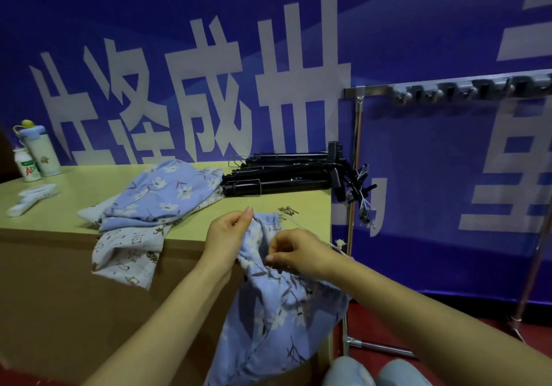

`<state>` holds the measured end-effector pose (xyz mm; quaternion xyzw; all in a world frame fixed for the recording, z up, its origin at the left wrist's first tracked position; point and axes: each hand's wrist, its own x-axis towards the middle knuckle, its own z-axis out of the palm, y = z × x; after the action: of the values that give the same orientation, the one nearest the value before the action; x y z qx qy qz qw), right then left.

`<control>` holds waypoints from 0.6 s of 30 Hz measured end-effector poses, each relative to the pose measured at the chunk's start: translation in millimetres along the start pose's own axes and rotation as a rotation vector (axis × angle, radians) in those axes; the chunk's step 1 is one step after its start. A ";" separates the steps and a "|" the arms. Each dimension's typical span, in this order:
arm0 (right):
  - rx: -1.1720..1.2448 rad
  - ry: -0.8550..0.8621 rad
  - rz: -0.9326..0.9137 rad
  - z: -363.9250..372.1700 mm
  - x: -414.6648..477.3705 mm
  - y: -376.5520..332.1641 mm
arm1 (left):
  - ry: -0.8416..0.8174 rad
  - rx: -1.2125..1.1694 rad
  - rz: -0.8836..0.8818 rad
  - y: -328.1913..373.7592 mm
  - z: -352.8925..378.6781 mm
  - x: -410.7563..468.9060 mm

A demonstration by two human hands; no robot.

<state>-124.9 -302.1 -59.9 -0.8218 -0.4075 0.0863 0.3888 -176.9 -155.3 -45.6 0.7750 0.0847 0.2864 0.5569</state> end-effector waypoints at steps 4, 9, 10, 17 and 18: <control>-0.104 0.058 -0.067 2.6 8.4 -4.5 | 0.037 -0.026 -0.043 -11.2 -11.6 7.3; 0.261 0.362 -0.040 -28.3 38.2 -8.1 | 0.044 -0.059 -0.097 -30.2 -24.0 28.1; 0.183 0.456 -0.033 -37.1 48.6 -3.6 | 0.047 -0.074 -0.111 -32.8 -24.3 32.3; -0.416 0.457 0.028 -75.3 115.5 38.7 | 0.068 -0.092 -0.131 -41.1 -18.2 58.3; -0.477 0.456 0.021 -77.6 123.7 43.0 | 0.062 -0.089 -0.132 -41.6 -17.7 61.0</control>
<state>17.3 -270.8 -15.8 -0.8920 -0.3101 -0.1939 0.2656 -128.4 -98.2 -58.4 0.7329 0.1399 0.2766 0.6057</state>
